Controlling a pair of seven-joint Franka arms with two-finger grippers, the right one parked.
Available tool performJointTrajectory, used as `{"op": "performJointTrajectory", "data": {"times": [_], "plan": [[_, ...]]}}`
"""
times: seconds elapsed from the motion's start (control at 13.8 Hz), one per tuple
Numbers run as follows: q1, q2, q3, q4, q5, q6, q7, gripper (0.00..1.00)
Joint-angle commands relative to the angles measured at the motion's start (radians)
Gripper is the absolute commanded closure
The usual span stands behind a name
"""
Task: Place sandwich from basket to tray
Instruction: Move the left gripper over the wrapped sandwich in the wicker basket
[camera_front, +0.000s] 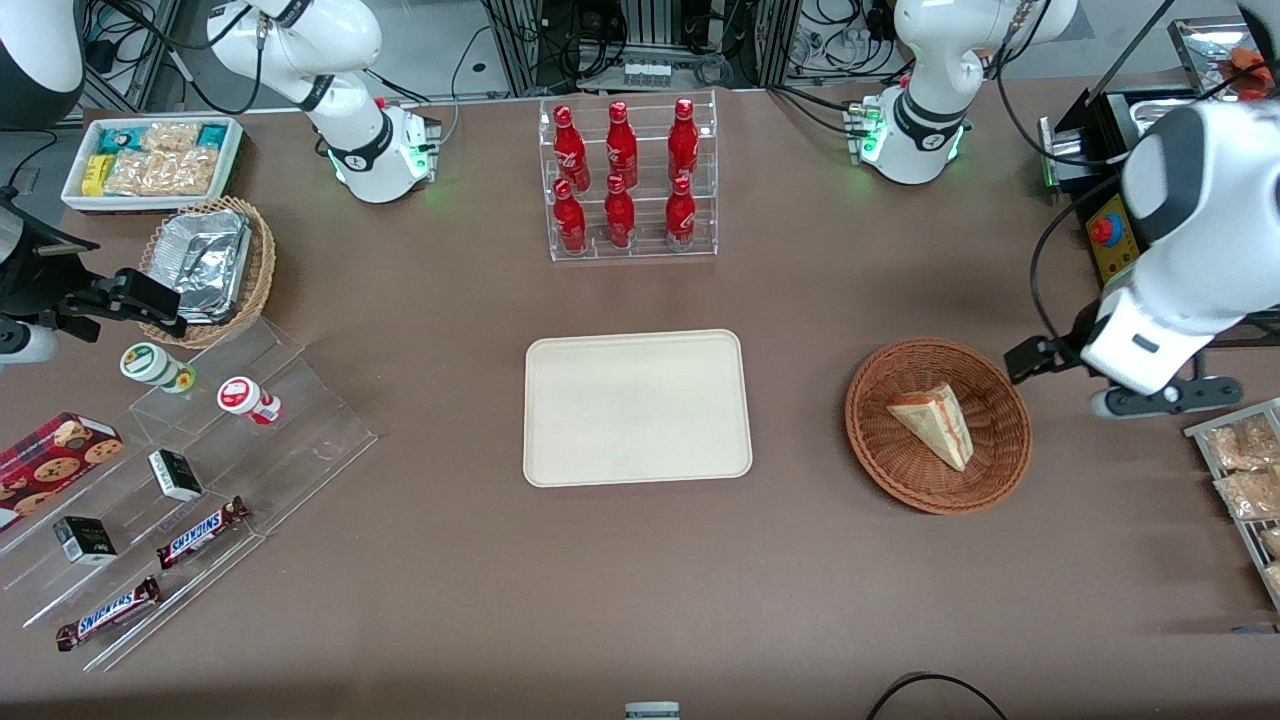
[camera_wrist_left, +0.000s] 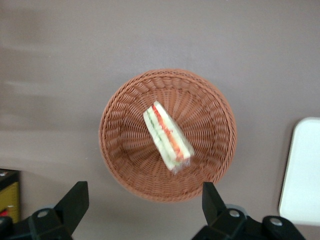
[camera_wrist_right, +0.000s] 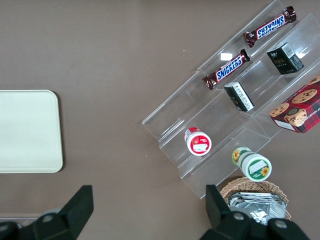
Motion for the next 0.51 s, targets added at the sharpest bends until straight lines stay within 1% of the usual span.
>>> {"op": "performJointTrajectory", "data": {"times": [0.0,0.14,0.43], "plan": [[0.001,-0.026,-0.011,-0.114,0.005,0.128,-0.187,0.0],[-0.003,-0.027,-0.014,-0.187,0.005,0.218,-0.284,0.0],[-0.013,-0.018,-0.014,-0.298,0.003,0.365,-0.389,0.0]]}}
